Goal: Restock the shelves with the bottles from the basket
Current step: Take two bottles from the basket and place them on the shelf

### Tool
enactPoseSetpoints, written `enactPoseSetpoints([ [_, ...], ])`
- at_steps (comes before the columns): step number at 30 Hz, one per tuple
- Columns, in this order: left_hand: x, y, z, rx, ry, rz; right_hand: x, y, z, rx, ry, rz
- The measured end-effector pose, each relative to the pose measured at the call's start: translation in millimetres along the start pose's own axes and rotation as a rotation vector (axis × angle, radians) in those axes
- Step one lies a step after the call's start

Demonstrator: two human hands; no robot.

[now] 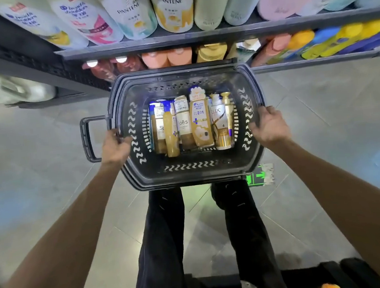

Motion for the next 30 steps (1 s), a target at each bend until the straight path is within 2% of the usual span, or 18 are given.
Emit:
enactPoseSetpoints([
  [4,30,29,-9,-0.174,0.010,-0.204,8,-14,-4,0.159,-0.126,0.093],
  [9,52,42,-22,-0.331,0.029,-0.304,12,-25,-7,0.126,-0.151,0.131],
  [15,49,38,-37,-0.241,0.022,-0.307,8,-40,-30,0.071,-0.173,0.148],
  [23,-6,30,-94,-0.269,-0.043,-0.397,-29,-62,-80,-0.131,-0.082,0.118],
  [30,-57,11,-127,-0.124,-0.021,-0.350,-74,-68,-139,-0.368,-0.089,-0.049],
])
Point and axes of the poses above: each hand's wrist, its own x-axis away from the middle knuckle, its own z-axis out of the back of the hand, y = z × x, the point moved 6 cm from there along -x, towards the middle knuckle, and after that the axes turned 9 degrees about -x, right-handed, at the moved point
